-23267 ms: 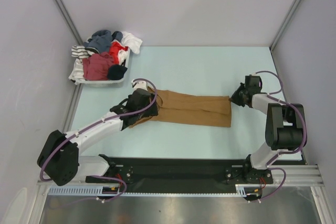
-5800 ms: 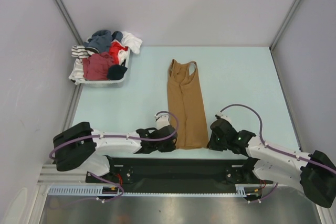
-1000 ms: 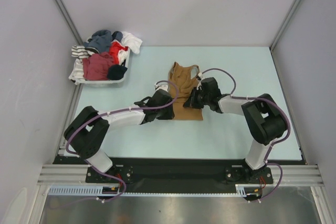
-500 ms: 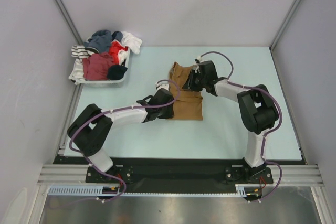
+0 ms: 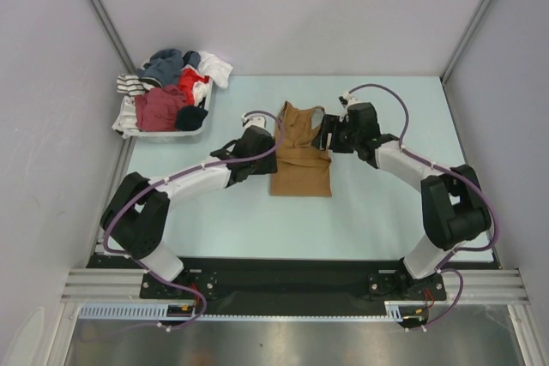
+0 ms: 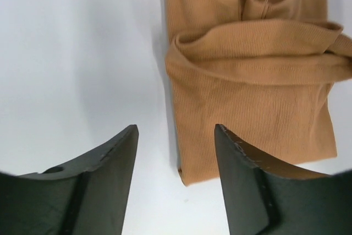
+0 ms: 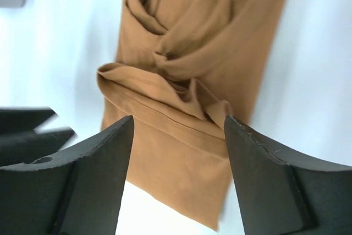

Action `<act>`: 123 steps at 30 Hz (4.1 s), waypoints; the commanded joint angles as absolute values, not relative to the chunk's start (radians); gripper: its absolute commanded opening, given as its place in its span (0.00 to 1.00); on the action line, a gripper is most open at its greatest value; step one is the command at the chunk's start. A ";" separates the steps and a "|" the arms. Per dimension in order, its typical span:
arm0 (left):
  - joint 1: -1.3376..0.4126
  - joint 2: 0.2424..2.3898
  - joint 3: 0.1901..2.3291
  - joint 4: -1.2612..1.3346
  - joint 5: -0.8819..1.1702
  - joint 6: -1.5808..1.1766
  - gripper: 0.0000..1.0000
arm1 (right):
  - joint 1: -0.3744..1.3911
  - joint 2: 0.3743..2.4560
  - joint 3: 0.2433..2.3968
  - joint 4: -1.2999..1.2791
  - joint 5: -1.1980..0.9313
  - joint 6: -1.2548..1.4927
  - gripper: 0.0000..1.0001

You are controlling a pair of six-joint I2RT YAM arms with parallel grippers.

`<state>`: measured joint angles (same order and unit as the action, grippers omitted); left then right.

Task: Fold and stack the tank tops

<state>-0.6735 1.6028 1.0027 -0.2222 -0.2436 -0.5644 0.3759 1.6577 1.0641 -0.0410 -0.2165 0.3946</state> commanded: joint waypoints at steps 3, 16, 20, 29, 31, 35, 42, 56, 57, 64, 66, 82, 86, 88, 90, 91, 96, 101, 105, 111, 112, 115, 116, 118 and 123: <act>-0.663 1.588 1.049 -0.129 -0.279 -0.398 0.66 | 0.354 1.595 0.961 0.029 -0.224 0.264 0.75; -0.649 1.667 1.005 0.172 -0.163 -0.098 0.65 | 0.356 1.674 0.882 0.222 -0.360 0.172 0.73; -0.649 1.689 0.996 0.189 -0.149 -0.092 0.65 | 0.377 1.709 0.917 0.190 -0.322 0.137 0.72; -0.649 1.738 1.022 0.155 -0.198 -0.058 0.61 | 0.399 1.740 0.951 0.144 -0.235 0.121 0.58; -0.649 1.750 1.032 0.131 -0.205 -0.064 0.60 | 0.396 1.744 0.960 0.141 -0.227 0.130 0.49; -0.649 1.775 1.034 0.123 -0.203 -0.077 0.58 | 0.397 1.749 0.973 0.133 -0.213 0.138 0.41; -0.649 1.792 1.041 0.117 -0.209 -0.083 0.57 | 0.396 1.744 0.974 0.127 -0.199 0.149 0.33; -0.572 1.732 0.983 0.158 -0.075 -0.204 0.66 | 0.379 1.740 0.977 0.109 -0.163 0.193 0.37; -0.565 1.735 0.980 0.170 -0.061 -0.213 0.66 | 0.374 1.736 0.973 0.109 -0.161 0.198 0.37; -0.541 1.692 0.920 0.267 0.046 -0.275 0.64 | 0.362 1.718 0.953 0.133 -0.173 0.219 0.45; -0.541 1.700 0.926 0.256 0.051 -0.264 0.62 | 0.359 1.721 0.951 0.137 -0.181 0.224 0.45; -0.534 1.850 1.065 0.160 0.031 -0.270 0.47 | 0.344 1.761 0.985 0.112 -0.201 0.245 0.27; -0.534 1.867 1.074 0.153 0.037 -0.271 0.38 | 0.345 1.776 0.996 0.103 -0.201 0.250 0.27; -0.532 1.865 1.074 0.152 0.034 -0.273 0.30 | 0.345 1.779 1.000 0.100 -0.204 0.250 0.26; -0.534 1.861 1.074 0.150 0.031 -0.272 0.19 | 0.345 1.782 1.002 0.100 -0.206 0.252 0.24; -0.532 1.858 1.075 0.149 0.029 -0.272 0.14 | 0.344 1.782 1.003 0.101 -0.207 0.252 0.22; -0.534 1.841 1.085 0.132 0.028 -0.267 0.00 | 0.347 1.781 1.016 0.078 -0.199 0.250 0.00; -0.534 1.796 1.086 0.112 0.017 -0.255 0.00 | 0.351 1.747 1.015 0.075 -0.193 0.249 0.00; -0.534 1.779 1.095 0.103 0.014 -0.253 0.00 | 0.359 1.723 1.035 0.052 -0.187 0.247 0.00; -0.541 1.761 1.138 0.064 0.011 -0.233 0.00 | 0.373 1.701 1.091 0.012 -0.160 0.241 0.00; -0.540 1.759 1.146 0.060 0.008 -0.230 0.00 | 0.371 1.701 1.095 0.009 -0.160 0.239 0.00; -0.543 1.769 1.170 0.035 0.003 -0.219 0.00 | 0.373 1.706 1.115 0.006 -0.158 0.242 0.00; -0.542 1.770 1.183 0.026 -0.017 -0.216 0.00 | 0.371 1.710 1.123 0.005 -0.156 0.239 0.00; -0.541 1.778 1.192 0.017 -0.026 -0.212 0.01 | 0.373 1.712 1.134 0.006 -0.155 0.239 0.00; -0.541 1.752 1.198 0.008 -0.035 -0.207 0.00 | 0.373 1.694 1.147 -0.029 -0.143 0.235 0.00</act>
